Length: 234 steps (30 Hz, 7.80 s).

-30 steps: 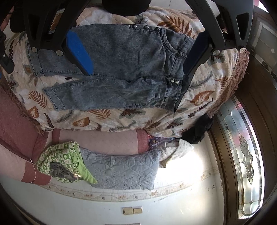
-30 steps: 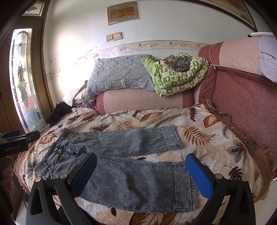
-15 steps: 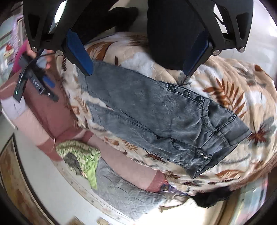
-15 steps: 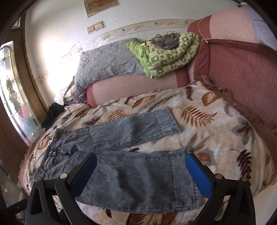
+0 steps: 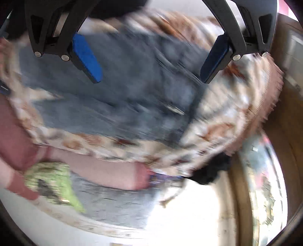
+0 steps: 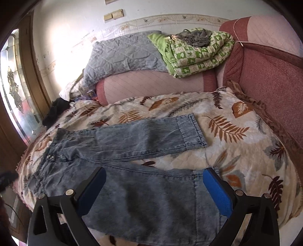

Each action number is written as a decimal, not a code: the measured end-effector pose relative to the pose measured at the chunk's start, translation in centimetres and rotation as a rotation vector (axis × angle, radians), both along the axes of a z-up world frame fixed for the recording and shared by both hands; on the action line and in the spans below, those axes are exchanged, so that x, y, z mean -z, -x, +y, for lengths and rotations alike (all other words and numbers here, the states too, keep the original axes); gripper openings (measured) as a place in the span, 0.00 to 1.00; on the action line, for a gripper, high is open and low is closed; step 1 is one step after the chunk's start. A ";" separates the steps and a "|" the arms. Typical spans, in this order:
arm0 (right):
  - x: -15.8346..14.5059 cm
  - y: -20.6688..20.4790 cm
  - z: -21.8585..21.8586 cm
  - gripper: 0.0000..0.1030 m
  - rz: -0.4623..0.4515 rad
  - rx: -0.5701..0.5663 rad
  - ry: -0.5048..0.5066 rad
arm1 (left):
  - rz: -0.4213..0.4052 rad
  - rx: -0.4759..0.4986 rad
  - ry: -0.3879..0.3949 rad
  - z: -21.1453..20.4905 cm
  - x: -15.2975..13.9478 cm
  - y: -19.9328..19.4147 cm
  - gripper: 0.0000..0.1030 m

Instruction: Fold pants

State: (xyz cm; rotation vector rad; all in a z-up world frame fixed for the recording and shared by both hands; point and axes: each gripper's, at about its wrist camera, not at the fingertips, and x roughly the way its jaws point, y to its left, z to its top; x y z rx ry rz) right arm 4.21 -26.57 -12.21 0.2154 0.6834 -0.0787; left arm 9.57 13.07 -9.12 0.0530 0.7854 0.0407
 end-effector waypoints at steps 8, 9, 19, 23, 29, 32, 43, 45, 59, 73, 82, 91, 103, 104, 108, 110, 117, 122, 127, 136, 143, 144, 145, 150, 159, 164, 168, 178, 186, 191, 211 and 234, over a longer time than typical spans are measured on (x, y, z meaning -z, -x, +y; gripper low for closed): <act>1.8 -8.3 -7.2 1.00 0.111 0.056 -0.064 | 0.030 -0.105 -0.189 6.8 1.5 -19.8 1.00; 2.1 -9.5 -8.3 1.00 0.122 0.071 -0.081 | 0.048 -0.124 -0.204 7.3 2.2 -21.9 1.00; 3.8 -16.7 -12.2 1.00 0.174 0.128 -0.043 | 0.242 -0.115 -0.055 6.9 8.3 -31.1 0.80; 4.7 -18.9 -13.2 1.00 0.187 0.119 -0.073 | 0.307 -0.053 -0.049 5.7 10.0 -31.8 0.34; 5.9 -22.7 -15.3 0.84 0.202 0.088 -0.210 | 0.288 0.011 -0.064 4.8 10.6 -31.9 0.17; 6.4 -24.3 -16.0 0.78 0.211 0.079 -0.249 | 0.264 0.061 -0.080 4.1 9.8 -31.5 0.14; 8.4 -29.3 -15.7 0.73 0.284 0.053 -0.249 | 0.232 0.142 -0.148 2.6 9.5 -30.9 0.16; 9.5 -30.5 -15.4 0.73 0.309 0.049 -0.234 | 0.232 0.125 -0.129 2.9 9.7 -31.0 0.15; 3.4 -25.7 -13.7 0.17 0.165 0.006 -0.139 | 0.078 0.142 -0.040 5.0 2.0 -26.3 0.12; -0.4 -7.4 -13.7 0.17 0.059 0.030 -0.257 | -0.057 0.166 0.026 9.3 -2.4 -10.4 0.12; 6.5 3.1 -10.0 0.33 0.312 -0.054 -0.217 | 0.098 0.121 -0.025 12.6 5.9 -1.5 0.13; 5.2 5.8 -11.5 0.58 0.275 -0.009 -0.194 | 0.101 -0.032 -0.078 14.4 5.7 1.5 0.18; 10.2 -4.0 -10.4 0.26 0.408 -0.019 -0.002 | 0.079 0.061 -0.040 9.9 4.3 -0.2 0.21; 9.9 -3.9 -9.9 0.10 0.400 -0.028 0.038 | 0.088 0.070 -0.038 9.3 4.9 -0.5 0.21; 7.6 -4.1 -9.9 0.10 0.344 0.005 0.084 | 0.116 0.105 -0.024 6.1 6.9 -2.5 0.21; 6.6 -4.7 -10.6 0.10 0.309 0.026 0.073 | 0.106 0.124 -0.001 4.3 7.1 -3.5 0.21; 8.6 -7.3 -12.0 0.14 0.350 0.064 -0.029 | 0.109 0.239 0.053 -3.6 7.3 -6.7 0.28; 7.8 -5.6 -11.8 0.27 0.257 0.104 -0.072 | 0.150 0.266 -0.017 -8.1 8.2 -9.1 0.62; 5.1 -6.0 -7.2 0.31 0.165 -0.158 -0.163 | 0.233 0.200 -0.058 -7.8 8.9 -10.6 0.62; 4.9 -14.3 11.3 0.31 0.213 -0.698 -0.093 | 0.139 -0.008 -0.116 5.0 8.0 -3.3 0.62; 7.7 -18.9 18.2 0.36 0.293 -0.807 0.016 | 0.149 -0.145 -0.073 12.1 9.8 0.6 0.62; 7.8 -19.2 18.7 0.40 0.295 -0.812 0.022 | 0.145 -0.148 -0.050 12.5 10.0 0.7 0.62; 8.0 -19.8 19.1 0.51 0.293 -0.814 0.024 | 0.144 -0.146 -0.034 12.7 10.2 0.7 0.62; 8.4 -21.8 21.0 0.61 0.283 -0.812 0.002 | 0.152 -0.133 -0.014 12.5 11.3 -0.5 0.62; 9.7 -23.7 23.0 0.04 0.302 -0.795 0.077 | 0.112 -0.121 -0.103 11.0 11.7 -2.9 0.60; 9.7 -26.1 23.5 0.02 0.298 -0.731 0.097 | 0.103 -0.141 -0.204 9.5 12.2 -5.8 0.54; 10.6 -27.7 22.4 0.10 0.350 -0.673 -0.012 | 0.124 -0.165 -0.227 9.5 12.4 -6.0 0.54; 5.9 -18.7 10.2 0.27 0.275 -0.506 -0.190 | 0.020 -0.040 -0.123 4.9 6.9 -2.0 0.54; 10.8 -12.9 10.3 0.27 0.384 -0.399 -0.129 | 0.137 0.088 -0.270 -3.3 11.5 -3.4 0.55; 11.4 -10.4 7.6 0.27 0.331 -0.334 -0.094 | 0.142 0.085 -0.356 -3.7 12.6 -3.4 0.63; 9.5 0.5 -11.9 0.27 0.165 -0.068 -0.257 | 0.168 0.256 -0.297 -17.3 10.0 -1.0 0.64; 8.6 4.5 -10.9 0.27 0.187 -0.077 -0.324 | 0.214 0.413 -0.212 -23.3 9.7 1.1 0.66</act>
